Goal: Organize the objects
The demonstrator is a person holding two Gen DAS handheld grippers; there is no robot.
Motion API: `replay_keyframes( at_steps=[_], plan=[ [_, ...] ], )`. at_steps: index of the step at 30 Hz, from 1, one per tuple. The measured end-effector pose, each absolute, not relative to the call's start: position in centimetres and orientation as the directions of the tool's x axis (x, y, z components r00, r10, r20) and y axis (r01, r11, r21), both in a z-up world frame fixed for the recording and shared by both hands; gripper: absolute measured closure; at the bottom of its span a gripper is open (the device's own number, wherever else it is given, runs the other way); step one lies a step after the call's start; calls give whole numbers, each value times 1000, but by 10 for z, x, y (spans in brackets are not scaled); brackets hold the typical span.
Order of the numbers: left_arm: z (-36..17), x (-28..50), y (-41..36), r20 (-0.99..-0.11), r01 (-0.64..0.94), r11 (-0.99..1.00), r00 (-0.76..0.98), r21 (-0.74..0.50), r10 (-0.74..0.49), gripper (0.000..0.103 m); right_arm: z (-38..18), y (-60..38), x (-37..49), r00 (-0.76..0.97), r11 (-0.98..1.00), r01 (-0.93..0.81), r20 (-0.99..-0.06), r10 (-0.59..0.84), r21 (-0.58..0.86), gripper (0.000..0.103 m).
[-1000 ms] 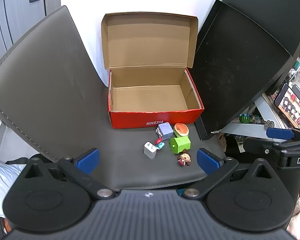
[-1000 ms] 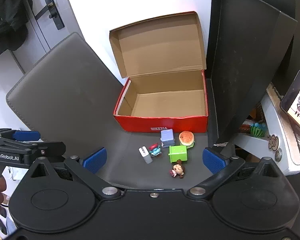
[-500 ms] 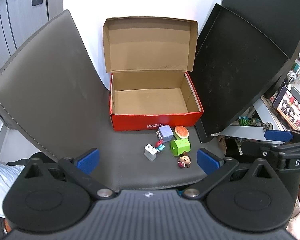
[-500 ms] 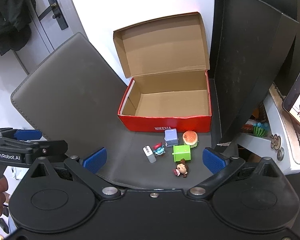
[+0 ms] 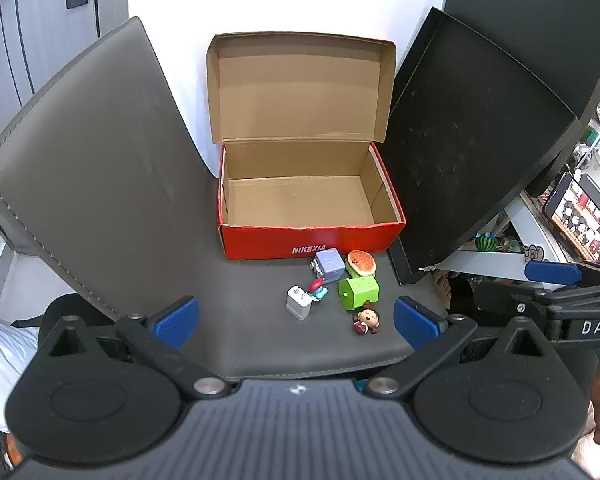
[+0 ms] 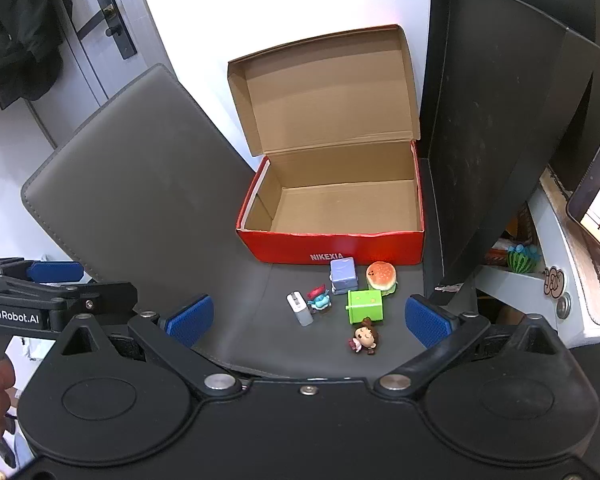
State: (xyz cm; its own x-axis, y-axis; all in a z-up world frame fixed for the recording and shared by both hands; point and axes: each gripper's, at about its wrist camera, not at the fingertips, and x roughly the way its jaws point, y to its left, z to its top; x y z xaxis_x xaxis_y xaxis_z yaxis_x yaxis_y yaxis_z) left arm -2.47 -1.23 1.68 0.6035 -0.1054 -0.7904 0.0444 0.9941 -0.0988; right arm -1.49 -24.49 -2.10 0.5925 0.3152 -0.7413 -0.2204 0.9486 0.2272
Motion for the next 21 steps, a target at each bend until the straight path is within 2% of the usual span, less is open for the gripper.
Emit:
replay_keyframes(
  at_steps=[21],
  plan=[
    [13,-24,-7,-789,30,996,609,-87,-88,0,-23,-233,-15,591,950,-225,-745,309,216,0]
  ],
)
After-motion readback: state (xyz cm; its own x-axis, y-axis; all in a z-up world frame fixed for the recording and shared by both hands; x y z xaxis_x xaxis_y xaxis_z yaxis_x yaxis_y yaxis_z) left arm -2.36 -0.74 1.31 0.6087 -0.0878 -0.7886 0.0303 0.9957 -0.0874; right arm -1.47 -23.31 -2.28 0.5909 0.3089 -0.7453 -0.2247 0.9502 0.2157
